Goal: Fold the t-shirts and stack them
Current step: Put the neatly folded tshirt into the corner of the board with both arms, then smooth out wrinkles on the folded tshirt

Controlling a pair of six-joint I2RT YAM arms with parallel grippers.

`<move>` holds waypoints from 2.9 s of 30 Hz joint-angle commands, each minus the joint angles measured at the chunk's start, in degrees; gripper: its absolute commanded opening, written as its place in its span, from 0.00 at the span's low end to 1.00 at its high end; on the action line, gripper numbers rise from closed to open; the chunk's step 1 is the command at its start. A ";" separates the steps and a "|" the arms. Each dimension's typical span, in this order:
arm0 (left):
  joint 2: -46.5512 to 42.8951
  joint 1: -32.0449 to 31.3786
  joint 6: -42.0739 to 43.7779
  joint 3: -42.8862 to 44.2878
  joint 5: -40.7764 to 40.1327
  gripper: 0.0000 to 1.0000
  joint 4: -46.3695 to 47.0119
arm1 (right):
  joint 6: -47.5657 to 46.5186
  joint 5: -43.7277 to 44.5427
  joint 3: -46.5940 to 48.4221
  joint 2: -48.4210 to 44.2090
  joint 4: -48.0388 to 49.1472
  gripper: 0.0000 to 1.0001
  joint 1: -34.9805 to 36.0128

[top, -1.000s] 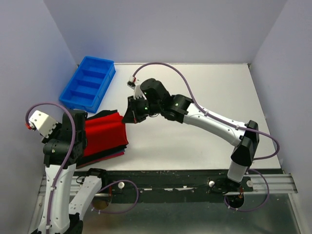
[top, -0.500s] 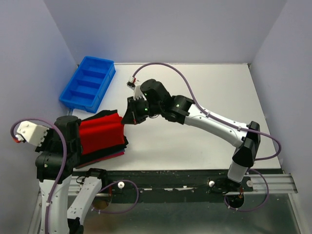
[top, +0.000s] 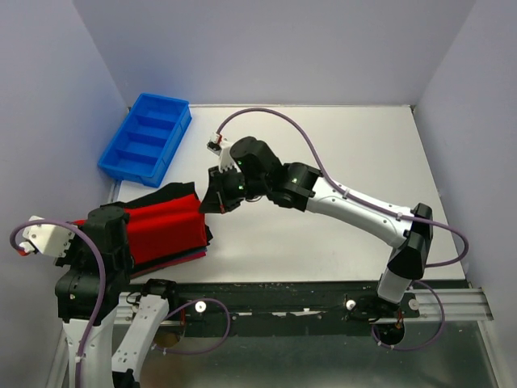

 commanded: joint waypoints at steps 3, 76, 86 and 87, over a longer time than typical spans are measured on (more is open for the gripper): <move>-0.22 0.59 -1.21 -2.39 0.18 0.00 -8.83 | 0.30 -0.63 2.36 3.61 -3.93 0.01 0.23; 15.77 21.51 21.30 -16.98 32.44 0.00 26.51 | 3.63 -17.67 13.62 23.30 8.71 0.01 1.02; 21.22 23.00 14.54 -22.25 31.38 0.00 28.25 | 8.56 -18.82 7.90 31.73 19.53 0.01 0.32; 22.10 23.35 14.18 -23.13 31.55 0.00 29.22 | 8.74 -18.91 7.90 32.61 19.53 0.01 0.23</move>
